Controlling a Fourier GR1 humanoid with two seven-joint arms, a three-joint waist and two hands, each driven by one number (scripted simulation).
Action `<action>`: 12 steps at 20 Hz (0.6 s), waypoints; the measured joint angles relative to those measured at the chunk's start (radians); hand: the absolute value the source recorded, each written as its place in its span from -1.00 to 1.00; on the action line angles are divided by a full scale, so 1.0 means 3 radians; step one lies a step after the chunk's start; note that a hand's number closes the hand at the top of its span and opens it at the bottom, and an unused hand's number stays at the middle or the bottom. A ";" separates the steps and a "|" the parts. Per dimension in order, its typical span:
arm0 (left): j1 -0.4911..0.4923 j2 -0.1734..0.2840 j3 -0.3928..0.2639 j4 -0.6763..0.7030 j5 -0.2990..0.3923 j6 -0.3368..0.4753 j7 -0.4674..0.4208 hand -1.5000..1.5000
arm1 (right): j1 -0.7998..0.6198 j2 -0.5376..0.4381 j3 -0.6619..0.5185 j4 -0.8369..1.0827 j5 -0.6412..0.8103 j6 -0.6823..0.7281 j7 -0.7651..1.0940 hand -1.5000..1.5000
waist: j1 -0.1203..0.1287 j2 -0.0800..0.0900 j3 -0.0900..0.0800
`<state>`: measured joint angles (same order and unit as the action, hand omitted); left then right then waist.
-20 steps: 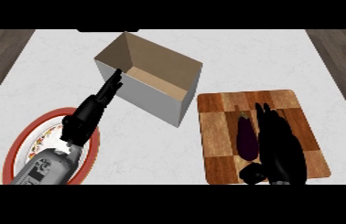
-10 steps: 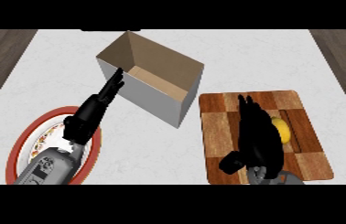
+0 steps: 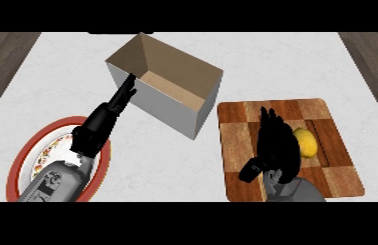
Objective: Pick the eggplant from the cutting board and place it in the cardboard box
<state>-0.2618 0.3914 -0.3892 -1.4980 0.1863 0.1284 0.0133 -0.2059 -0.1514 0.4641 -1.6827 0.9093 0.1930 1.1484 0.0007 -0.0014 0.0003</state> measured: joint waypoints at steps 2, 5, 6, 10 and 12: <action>-0.0014 -0.0019 0.0031 -0.0022 -0.0014 -0.0015 0.0057 0.00 | 0.0055 0.0024 -0.0032 -0.0002 0.0062 0.0009 -0.0045 -1.00 | -0.0004 -0.0001 0.0000; 0.0025 -0.0062 0.0071 -0.0030 -0.0053 -0.0058 0.0049 0.00 | 0.0013 0.0112 -0.0097 0.0123 0.0182 0.0006 -0.0129 -1.00 | 0.0001 0.0000 0.0000; 0.0036 -0.0077 0.0085 -0.0019 -0.0074 -0.0078 0.0035 0.00 | 0.0005 0.0113 -0.0133 0.0165 0.0210 0.0008 -0.0174 -1.00 | 0.0001 0.0000 0.0000; 0.0020 -0.0158 0.0133 0.0008 -0.0163 -0.0105 0.0048 0.00 | 0.0023 0.0168 -0.0228 0.0225 0.0297 0.0041 -0.0247 -1.00 | -0.0002 -0.0002 0.0002; 0.0041 -0.0196 0.0139 -0.0007 -0.0213 -0.0104 0.0053 0.00 | -0.0009 0.0199 -0.0289 0.0325 0.0326 0.0062 -0.0281 -1.00 | 0.0001 -0.0002 0.0002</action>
<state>-0.2494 0.3326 -0.3474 -1.5000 0.1225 0.0973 0.0292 -0.2086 -0.0917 0.3773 -1.5852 1.0071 0.2117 1.0641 0.0011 -0.0021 0.0009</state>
